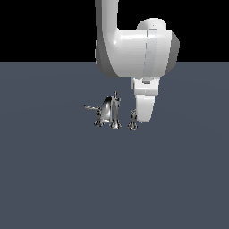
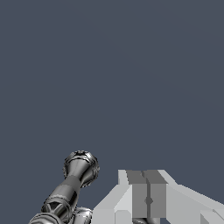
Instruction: Turn on the faucet by rotating a designated handle.
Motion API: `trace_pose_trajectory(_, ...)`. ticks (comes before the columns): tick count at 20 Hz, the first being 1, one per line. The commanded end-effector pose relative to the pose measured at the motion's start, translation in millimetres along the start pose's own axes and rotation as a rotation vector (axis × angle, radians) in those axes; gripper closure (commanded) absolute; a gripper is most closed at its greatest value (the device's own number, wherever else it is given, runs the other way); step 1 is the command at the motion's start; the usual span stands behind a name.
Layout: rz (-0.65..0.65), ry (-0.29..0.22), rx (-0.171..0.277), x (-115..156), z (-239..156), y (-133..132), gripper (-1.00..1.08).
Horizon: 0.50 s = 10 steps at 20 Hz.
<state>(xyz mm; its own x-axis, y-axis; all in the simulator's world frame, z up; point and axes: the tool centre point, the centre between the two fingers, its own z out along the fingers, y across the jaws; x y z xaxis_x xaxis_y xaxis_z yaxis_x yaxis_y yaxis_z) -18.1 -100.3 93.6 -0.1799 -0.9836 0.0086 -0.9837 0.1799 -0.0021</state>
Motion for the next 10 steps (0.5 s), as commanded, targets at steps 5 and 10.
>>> trace_pose_trajectory(5, -0.017, -0.004, -0.001, -33.6, -0.3, -7.3, 1.08)
trace_pose_trajectory(10, -0.034, -0.008, -0.002, -66.2, -0.8, -13.9, 1.08)
